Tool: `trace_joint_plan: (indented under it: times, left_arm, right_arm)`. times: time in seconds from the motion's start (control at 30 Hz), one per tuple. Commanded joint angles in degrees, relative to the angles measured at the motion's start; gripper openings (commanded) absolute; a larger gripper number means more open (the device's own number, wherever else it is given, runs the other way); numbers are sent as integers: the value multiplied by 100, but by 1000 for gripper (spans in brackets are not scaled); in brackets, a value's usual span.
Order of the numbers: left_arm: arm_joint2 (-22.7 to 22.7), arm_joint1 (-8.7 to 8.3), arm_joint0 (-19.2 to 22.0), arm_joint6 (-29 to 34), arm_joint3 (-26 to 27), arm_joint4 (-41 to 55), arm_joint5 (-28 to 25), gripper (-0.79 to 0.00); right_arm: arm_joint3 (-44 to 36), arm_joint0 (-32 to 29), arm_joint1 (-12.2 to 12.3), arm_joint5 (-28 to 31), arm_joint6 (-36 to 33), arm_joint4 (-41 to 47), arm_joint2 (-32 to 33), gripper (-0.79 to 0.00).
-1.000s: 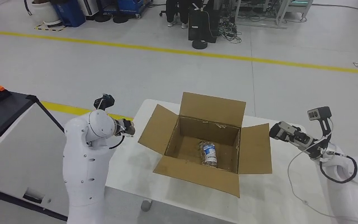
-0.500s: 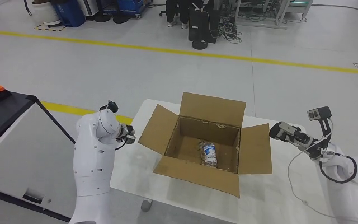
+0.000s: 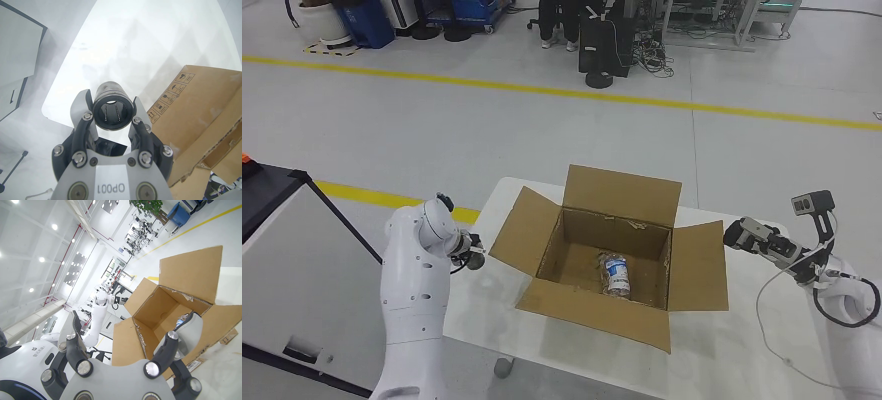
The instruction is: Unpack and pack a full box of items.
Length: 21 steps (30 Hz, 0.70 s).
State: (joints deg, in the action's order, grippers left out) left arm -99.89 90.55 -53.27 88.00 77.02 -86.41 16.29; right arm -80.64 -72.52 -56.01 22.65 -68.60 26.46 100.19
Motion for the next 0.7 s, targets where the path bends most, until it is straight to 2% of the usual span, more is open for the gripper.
trace_joint_plan:
  times: [0.0,0.13,0.67]
  left_arm:
    - [-40,26,27,0,-82,-81,0,-785]
    - [-33,89,84,0,-119,-354,0,-785]
    - [-33,89,84,0,-119,-354,0,-785]
  right_arm:
    - [0,0,0,0,0,0,0,0]
    - [0,0,0,0,0,0,0,0]
    - [0,0,0,0,0,0,0,0]
